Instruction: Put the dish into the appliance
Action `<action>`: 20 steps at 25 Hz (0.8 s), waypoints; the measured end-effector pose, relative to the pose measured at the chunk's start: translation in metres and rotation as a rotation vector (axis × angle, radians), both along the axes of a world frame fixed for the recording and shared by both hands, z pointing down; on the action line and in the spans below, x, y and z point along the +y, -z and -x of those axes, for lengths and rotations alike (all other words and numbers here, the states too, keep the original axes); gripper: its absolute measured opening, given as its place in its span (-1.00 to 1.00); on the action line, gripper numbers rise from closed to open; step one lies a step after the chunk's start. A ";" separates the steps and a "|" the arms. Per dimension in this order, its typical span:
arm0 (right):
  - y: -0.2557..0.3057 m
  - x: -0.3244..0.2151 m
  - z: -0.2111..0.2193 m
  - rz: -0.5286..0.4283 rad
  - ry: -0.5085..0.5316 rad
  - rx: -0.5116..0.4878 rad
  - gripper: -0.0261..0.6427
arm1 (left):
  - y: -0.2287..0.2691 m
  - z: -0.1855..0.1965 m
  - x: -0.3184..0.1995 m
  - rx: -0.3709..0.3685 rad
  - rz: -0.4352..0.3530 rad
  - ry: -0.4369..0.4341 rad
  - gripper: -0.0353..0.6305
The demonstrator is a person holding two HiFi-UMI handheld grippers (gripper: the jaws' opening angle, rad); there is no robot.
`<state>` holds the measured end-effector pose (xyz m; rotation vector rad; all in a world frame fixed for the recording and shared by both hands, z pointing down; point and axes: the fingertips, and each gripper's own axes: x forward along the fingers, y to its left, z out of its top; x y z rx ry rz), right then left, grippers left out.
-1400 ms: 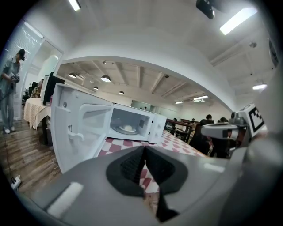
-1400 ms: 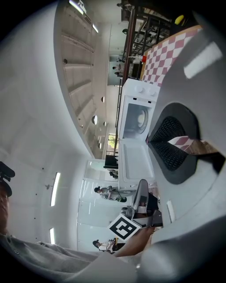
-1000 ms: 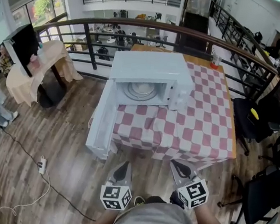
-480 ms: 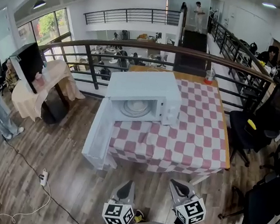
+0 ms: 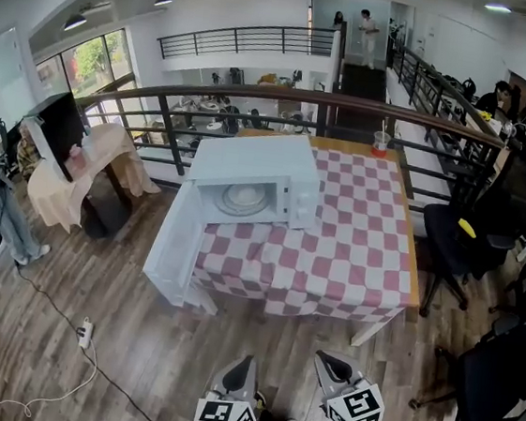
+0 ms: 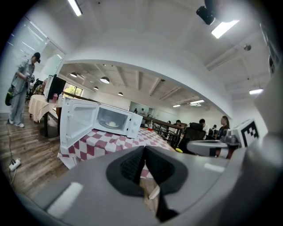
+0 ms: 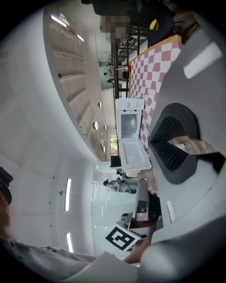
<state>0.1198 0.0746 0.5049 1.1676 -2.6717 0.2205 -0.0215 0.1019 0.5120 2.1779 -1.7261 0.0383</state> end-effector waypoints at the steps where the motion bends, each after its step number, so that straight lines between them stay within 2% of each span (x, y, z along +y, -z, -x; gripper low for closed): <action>1: -0.001 0.004 -0.003 0.003 0.005 -0.004 -0.92 | -0.001 -0.005 0.004 0.003 0.000 0.004 -0.86; 8: 0.002 0.034 -0.014 -0.009 0.051 0.008 -0.92 | 0.004 -0.026 0.029 -0.009 -0.011 0.012 -0.86; 20: 0.009 0.056 -0.022 -0.026 0.046 -0.025 -0.93 | 0.016 -0.047 0.041 -0.029 -0.024 -0.018 -0.86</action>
